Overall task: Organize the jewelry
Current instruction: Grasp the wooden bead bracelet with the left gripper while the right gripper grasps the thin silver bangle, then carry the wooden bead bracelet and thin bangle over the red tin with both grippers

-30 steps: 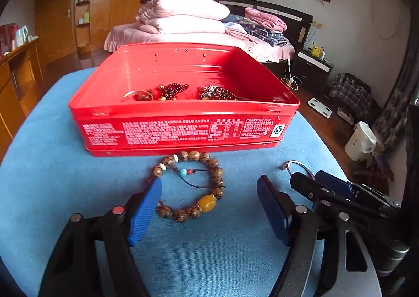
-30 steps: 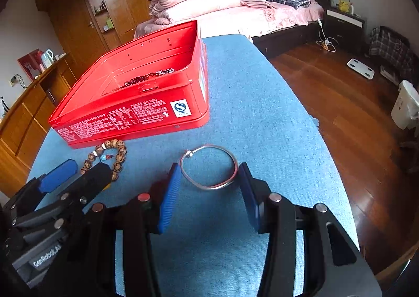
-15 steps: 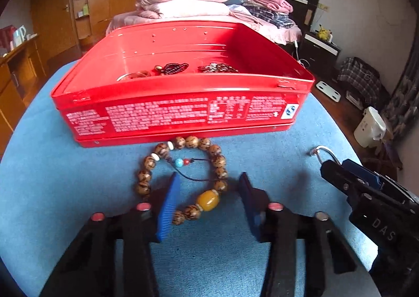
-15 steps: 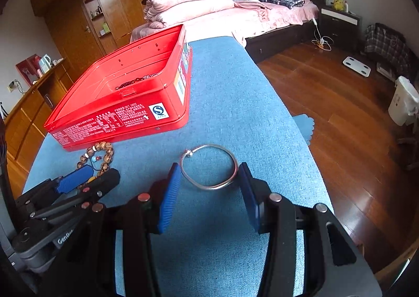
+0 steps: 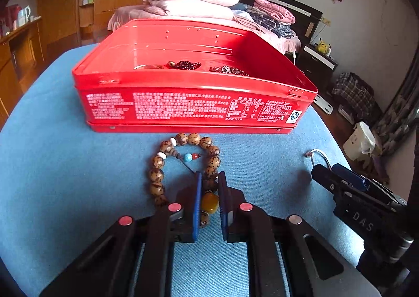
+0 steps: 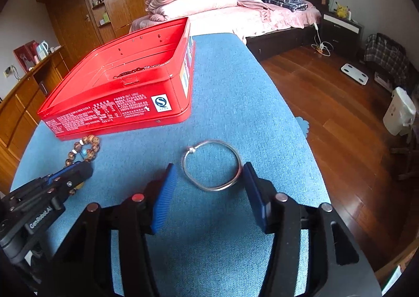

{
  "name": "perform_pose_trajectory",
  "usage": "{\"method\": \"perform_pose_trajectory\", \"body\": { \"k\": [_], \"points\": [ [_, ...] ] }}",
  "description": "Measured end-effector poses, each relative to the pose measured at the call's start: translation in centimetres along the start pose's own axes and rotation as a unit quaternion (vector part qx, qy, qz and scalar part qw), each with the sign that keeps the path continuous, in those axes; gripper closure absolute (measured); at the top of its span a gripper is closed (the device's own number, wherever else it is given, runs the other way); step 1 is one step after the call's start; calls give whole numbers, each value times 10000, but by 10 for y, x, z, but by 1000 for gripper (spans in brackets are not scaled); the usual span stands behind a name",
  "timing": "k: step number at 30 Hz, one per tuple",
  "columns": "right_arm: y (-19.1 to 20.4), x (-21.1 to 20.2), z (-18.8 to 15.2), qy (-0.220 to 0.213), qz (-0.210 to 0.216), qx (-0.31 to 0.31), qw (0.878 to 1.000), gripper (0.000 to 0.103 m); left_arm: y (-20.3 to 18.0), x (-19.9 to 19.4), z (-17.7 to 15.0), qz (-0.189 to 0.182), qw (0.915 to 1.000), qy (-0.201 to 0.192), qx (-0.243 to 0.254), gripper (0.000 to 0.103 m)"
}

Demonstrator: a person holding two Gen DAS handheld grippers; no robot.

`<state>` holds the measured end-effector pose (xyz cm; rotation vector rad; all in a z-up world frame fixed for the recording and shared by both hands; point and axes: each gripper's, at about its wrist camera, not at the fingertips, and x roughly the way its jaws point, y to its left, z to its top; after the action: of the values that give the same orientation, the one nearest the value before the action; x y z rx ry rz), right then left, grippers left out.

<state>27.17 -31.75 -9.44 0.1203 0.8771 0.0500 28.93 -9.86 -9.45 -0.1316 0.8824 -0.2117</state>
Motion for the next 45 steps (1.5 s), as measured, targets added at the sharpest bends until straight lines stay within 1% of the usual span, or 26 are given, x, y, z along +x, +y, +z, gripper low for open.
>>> {"method": "perform_pose_trajectory", "body": {
  "k": [5, 11, 12, 13, 14, 15, 17, 20, 21, 22, 23, 24, 25, 26, 28, 30, 33, 34, 35, 36, 37, 39, 41, 43, 45],
  "points": [
    [4, -6, -3, -68, 36, 13, 10000, 60, 10, -11, -6, -77, 9999, -35, -127, 91],
    [21, -25, -1, -258, 158, -161, 9994, 61, 24, -32, 1, -234, 9988, -310, -301, 91],
    [24, -30, 0, -315, 178, -201, 9991, 69, 26, -36, 3, -270, 9984, -367, -340, 91],
    [27, -33, 2, -325, 220, -221, 9990, 101, 28, -41, 5, -301, 9980, -423, -365, 91],
    [27, -36, 5, -311, 385, -158, 9986, 103, 29, -45, 6, -323, 9977, -465, -383, 91],
    [29, -40, 8, -324, 482, -166, 9982, 103, 30, -50, 9, -353, 9971, -527, -410, 91],
    [34, -42, 11, -348, 343, -293, 9984, 103, 32, -56, 12, -377, 9967, -612, -385, 91],
    [36, -35, 11, -215, 358, -297, 9987, 98, 36, -57, 12, -405, 9963, -628, -422, 91],
    [36, -31, 10, -163, 358, -282, 9988, 93, 37, -56, 12, -398, 9963, -624, -428, 91],
    [38, -27, 8, -128, 403, -259, 9988, 82, 39, -55, 11, -405, 9963, -616, -440, 91],
    [39, -22, 8, -93, 467, -227, 9986, 78, 40, -53, 10, -422, 9963, -600, -455, 91],
    [41, -16, 8, -27, 512, -212, 9985, 68, 42, -52, 10, -442, 9962, -580, -481, 91],
    [44, -12, 9, 37, 518, -220, 9984, 52, 43, -51, 10, -449, 9961, -573, -492, 91],
    [48, -7, 10, 48, 478, -258, 9985, 46, 44, -50, 9, -456, 9961, -577, -487, 91],
    [58, 1, 13, 92, 356, -391, 9986, 45, 45, -49, 9, -449, 9962, -586, -453, 91],
    [67, 10, 17, 197, 324, -491, 9981, 44, 50, -48, 9, -439, 9961, -594, -477, 91],
    [73, 24, 22, 329, 190, -528, 9979, 44, 54, -47, 10, -388, 9961, -623, -482, 91],
    [75, 29, 22, 359, 146, -548, 9977, 43, 55, -47, 9, -381, 9962, -626, -477, 91],
    [77, 31, 21, 318, 87, -619, 9975, 43, 56, -46, 10, -386, 9962, -622, -478, 91],
    [80, 31, 20, 278, -11, -694, 9972, 47, 57, -45, 10, -387, 9962, -611, -481, 91],
    [81, 31, 19, 251, -41, -706, 9972, 55, 57, -45, 10, -383, 9963, -604, -483, 91],
    [78, 29, 19, 225, 26, -660, 9976, 55, 57, -43, 10, -386, 9963, -592, -492, 91],
    [76, 26, 18, 179, 8, -631, 9978, 56, 57, -44, 10, -406, 9962, -602, -485, 91],
    [74, 17, 16, 67, -42, -644, 9979, 56, 55, -46, 10, -410, 9961, -629, -453, 91],
    [73, 5, 16, -59, 10, -655, 9978, 56, 52, -49, 11, -433, 9959, -659, -441, 91]
  ]
}}
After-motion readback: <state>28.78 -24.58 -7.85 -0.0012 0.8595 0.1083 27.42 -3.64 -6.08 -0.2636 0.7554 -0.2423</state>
